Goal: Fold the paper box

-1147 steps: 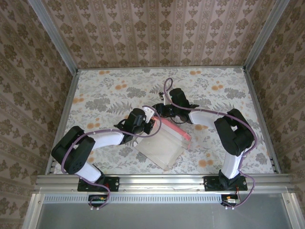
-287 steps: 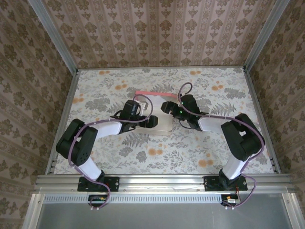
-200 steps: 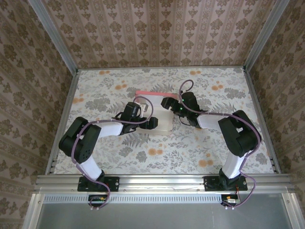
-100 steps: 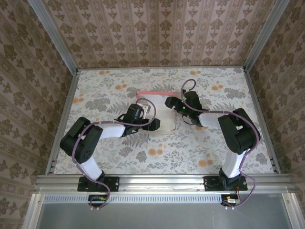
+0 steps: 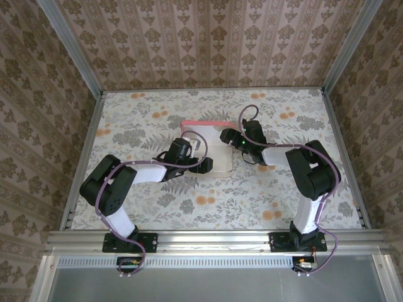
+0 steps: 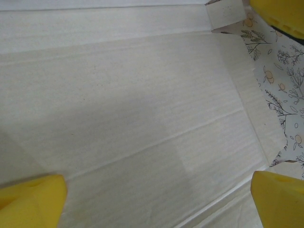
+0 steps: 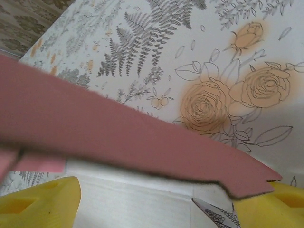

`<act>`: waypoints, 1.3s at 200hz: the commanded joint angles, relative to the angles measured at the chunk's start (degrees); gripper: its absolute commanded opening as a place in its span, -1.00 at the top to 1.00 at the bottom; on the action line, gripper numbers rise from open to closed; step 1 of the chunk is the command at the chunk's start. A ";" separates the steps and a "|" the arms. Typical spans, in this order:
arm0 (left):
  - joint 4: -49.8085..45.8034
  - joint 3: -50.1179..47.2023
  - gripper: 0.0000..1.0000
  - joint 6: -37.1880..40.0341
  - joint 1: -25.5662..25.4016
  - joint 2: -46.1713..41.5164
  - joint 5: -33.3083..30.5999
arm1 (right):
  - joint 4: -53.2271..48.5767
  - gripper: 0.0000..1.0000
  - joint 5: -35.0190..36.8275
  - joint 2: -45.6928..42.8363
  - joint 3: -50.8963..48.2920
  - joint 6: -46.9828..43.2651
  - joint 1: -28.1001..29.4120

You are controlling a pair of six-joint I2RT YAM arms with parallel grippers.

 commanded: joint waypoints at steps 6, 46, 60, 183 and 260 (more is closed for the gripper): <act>-2.36 -1.15 -1.00 -2.21 -1.03 1.34 0.07 | -0.19 -0.67 2.09 1.51 1.19 0.19 -0.36; -2.23 -1.32 -1.00 -2.36 -1.51 1.62 -0.10 | 0.33 -0.67 1.68 3.00 1.81 0.76 -0.36; -2.08 -1.24 -1.00 -2.44 -1.65 1.71 -0.01 | 1.28 -0.67 0.70 3.37 1.89 0.97 -0.36; -1.80 -0.90 -1.00 -2.63 -2.23 2.55 -0.02 | 9.03 -0.65 -5.07 4.27 0.57 3.57 0.16; -1.70 -0.87 -1.00 -2.70 -2.39 2.76 -0.02 | 9.21 -0.65 -5.41 6.10 2.19 4.39 1.82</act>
